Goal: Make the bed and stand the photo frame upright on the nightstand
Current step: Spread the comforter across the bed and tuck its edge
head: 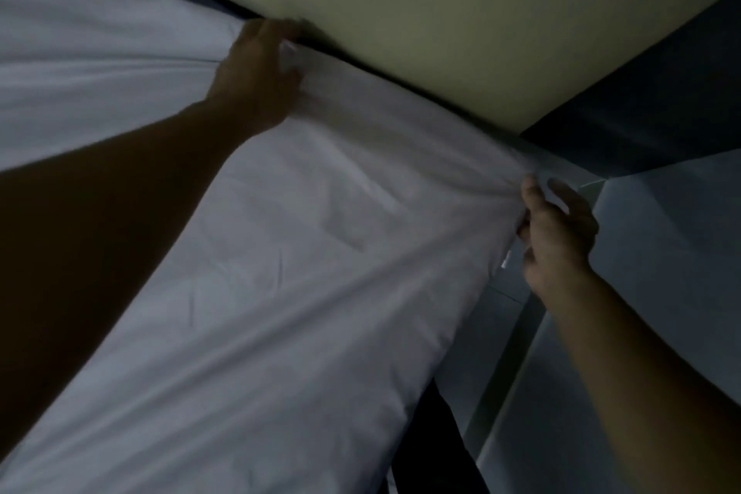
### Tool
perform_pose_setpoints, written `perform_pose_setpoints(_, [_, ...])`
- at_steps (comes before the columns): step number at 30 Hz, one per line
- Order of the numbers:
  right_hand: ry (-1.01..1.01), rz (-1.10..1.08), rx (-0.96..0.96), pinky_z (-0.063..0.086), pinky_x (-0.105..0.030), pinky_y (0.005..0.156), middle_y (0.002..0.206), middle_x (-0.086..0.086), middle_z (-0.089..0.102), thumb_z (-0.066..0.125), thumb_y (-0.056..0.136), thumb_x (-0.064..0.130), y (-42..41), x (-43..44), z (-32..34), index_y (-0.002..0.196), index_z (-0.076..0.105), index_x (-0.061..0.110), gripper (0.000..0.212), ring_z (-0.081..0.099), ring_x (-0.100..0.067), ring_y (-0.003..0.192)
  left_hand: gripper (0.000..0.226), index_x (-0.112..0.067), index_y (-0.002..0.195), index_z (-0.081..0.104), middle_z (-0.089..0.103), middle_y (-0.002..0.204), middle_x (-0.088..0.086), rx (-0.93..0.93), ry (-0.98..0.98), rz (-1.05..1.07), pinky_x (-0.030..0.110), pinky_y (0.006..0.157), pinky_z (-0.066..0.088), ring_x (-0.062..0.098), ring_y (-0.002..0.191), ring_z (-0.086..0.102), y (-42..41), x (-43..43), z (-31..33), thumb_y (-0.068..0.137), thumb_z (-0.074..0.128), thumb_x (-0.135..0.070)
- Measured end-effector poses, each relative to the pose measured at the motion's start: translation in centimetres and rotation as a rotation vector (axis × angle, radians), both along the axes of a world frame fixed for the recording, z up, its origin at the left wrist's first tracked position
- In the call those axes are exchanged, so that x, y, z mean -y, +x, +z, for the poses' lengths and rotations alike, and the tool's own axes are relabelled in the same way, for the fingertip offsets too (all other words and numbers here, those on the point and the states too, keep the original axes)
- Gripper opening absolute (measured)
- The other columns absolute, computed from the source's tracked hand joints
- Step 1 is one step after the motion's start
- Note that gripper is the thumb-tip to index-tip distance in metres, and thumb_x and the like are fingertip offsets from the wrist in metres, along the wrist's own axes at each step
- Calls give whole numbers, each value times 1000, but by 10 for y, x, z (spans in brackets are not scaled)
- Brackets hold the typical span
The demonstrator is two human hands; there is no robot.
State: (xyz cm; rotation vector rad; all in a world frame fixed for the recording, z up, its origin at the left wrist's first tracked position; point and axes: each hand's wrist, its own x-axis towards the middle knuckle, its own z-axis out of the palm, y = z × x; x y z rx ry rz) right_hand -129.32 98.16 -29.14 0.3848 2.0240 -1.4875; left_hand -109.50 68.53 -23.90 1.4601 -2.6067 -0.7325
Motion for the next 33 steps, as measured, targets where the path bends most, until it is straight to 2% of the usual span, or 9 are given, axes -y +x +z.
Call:
perform_pose_setpoints(3, [34, -98, -202, 59, -28, 82, 92, 9, 64, 77, 86, 26, 24, -4, 12, 128, 53, 22, 49, 67, -7, 88, 58, -19, 146, 40, 25, 161, 10, 33, -59, -63, 49, 111, 38, 35, 136, 43, 16, -44, 1, 92, 58, -30])
perform_pose_setpoints(5, [79, -66, -253, 54, -15, 65, 92, 8, 61, 76, 86, 28, 50, -9, 18, 128, 50, 20, 50, 62, -1, 79, 63, -16, 149, 35, 19, 164, 12, 116, -88, -92, 51, 120, 22, 32, 146, 30, 29, -85, -6, 93, 53, -39])
perform_pose_setpoints(11, [201, 53, -104, 51, -25, 60, 81, 1, 66, 75, 84, 38, 79, -28, 13, 85, 68, 12, 27, 61, -14, 73, 68, -16, 154, 26, 14, 165, 10, 207, -100, -108, 49, 123, 11, 28, 152, 14, 68, -201, -22, 99, 34, -54])
perform_pose_setpoints(14, [177, 51, -129, 49, -16, 50, 80, 6, 65, 74, 88, 30, 65, -32, 23, 91, 70, 10, 21, 60, -9, 71, 67, -20, 158, 18, 7, 167, 7, 192, -70, -154, 48, 124, 8, 25, 154, 6, 89, -228, -20, 101, 32, -53])
perform_pose_setpoints(17, [89, -27, 26, 58, -25, 66, 93, 0, 71, 76, 85, 39, 79, -42, 23, 96, 74, 9, 32, 67, -19, 88, 68, -23, 158, 11, 2, 167, 6, 232, -35, -145, 47, 124, 7, 24, 154, 2, 117, -250, -9, 101, 32, -54])
perform_pose_setpoints(21, [128, 164, 75, 61, -38, 71, 100, -2, 72, 72, 71, 67, 143, -69, 25, 100, 72, 15, 59, 68, -22, 87, 68, -23, 158, 12, 2, 167, 7, 272, -8, -112, 49, 124, 11, 26, 154, 5, 167, -278, 3, 101, 33, -52])
perform_pose_setpoints(28, [247, 177, -19, 53, -31, 69, 74, -3, 68, 76, 84, 37, 165, -99, 29, 67, 67, 14, 30, 63, -23, 78, 70, -25, 159, 9, 1, 167, 4, 284, 56, -147, 46, 124, 9, 24, 154, 2, 250, -322, 14, 99, 30, -53])
perform_pose_setpoints(31, [294, 115, 97, 56, -36, 84, 102, -9, 71, 70, 89, 36, 172, -98, 34, 93, 72, 12, 24, 66, -26, 97, 72, -24, 159, 2, -5, 166, 2, 306, 117, -121, 42, 125, -1, 20, 153, -8, 267, -330, 29, 97, 18, -58])
perform_pose_setpoints(33, [420, 147, -59, 51, -37, 90, 128, -17, 62, 64, 94, 26, 192, -102, 47, 127, 60, 8, 37, 62, -32, 111, 76, -23, 159, 4, -3, 166, 1, 309, 156, -80, 39, 125, -3, 19, 153, -8, 277, -334, 45, 93, 7, -62])
